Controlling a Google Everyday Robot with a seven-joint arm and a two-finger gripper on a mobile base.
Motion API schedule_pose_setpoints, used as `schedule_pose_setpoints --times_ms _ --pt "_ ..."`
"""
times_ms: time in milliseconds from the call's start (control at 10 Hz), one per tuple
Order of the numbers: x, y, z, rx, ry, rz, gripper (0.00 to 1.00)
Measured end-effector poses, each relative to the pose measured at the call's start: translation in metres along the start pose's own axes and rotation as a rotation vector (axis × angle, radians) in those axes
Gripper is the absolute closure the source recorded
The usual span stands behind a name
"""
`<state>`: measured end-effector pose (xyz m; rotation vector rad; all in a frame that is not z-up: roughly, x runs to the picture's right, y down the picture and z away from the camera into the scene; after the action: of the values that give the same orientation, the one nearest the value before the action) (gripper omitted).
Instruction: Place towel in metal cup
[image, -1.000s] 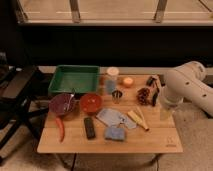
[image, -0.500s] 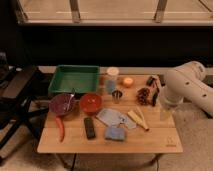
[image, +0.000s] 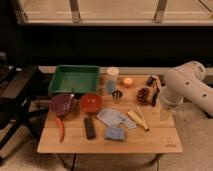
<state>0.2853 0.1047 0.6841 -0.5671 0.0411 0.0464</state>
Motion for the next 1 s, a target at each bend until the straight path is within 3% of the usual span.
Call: schedule_pose_setpoints --times_ms 800,1000 --pt "0.0 0.0 0.0 0.0 0.0 0.0 0.35" --pt "-0.011 -0.013 -0.01 0.014 -0.085 -0.023 0.35"
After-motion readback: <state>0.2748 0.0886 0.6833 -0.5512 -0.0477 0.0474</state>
